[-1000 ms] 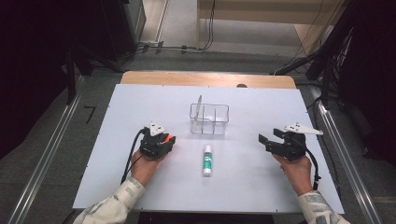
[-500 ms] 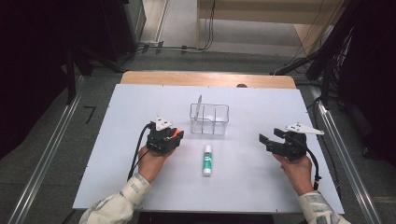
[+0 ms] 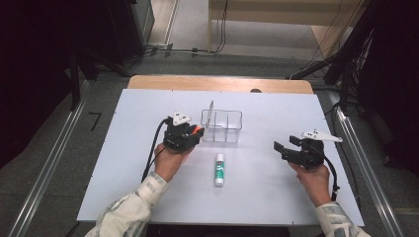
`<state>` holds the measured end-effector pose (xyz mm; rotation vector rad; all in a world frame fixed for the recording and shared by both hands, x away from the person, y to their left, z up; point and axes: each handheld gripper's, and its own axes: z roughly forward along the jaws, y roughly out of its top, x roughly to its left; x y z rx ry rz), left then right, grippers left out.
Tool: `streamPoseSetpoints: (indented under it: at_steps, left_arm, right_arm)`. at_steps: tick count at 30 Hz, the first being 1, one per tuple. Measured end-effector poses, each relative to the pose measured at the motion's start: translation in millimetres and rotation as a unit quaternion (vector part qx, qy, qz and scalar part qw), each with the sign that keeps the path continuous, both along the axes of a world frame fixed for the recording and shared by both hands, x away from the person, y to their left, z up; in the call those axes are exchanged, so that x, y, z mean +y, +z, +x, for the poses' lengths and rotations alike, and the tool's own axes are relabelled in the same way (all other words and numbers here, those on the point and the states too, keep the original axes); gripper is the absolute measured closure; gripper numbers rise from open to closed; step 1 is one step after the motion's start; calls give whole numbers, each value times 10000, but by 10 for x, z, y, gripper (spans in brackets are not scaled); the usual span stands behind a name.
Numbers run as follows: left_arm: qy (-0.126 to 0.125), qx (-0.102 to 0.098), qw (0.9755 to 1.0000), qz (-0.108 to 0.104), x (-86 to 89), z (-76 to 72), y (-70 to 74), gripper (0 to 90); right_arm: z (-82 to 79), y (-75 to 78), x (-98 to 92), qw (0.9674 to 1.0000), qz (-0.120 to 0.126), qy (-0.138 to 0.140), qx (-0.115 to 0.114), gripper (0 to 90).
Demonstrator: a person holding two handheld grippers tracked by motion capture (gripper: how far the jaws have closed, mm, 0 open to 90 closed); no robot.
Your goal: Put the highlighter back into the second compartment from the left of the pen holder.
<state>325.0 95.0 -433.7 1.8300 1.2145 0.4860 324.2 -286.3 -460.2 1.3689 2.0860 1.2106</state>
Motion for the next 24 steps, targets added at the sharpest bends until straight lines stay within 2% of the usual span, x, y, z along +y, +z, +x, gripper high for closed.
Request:
streamPoseSetpoints:
  at_steps: [9, 24]
  left_arm:
    - [-134, -61, 9999, -12, -173, 85, 106, 676]
    - [-208, 16, 9997, -80, -316, 305, 219, 675]
  right_arm:
    - [12, -5, 10, 10000, 6, 8, 5, 269]
    - [16, -8, 11, 10000, 38, 44, 39, 269]
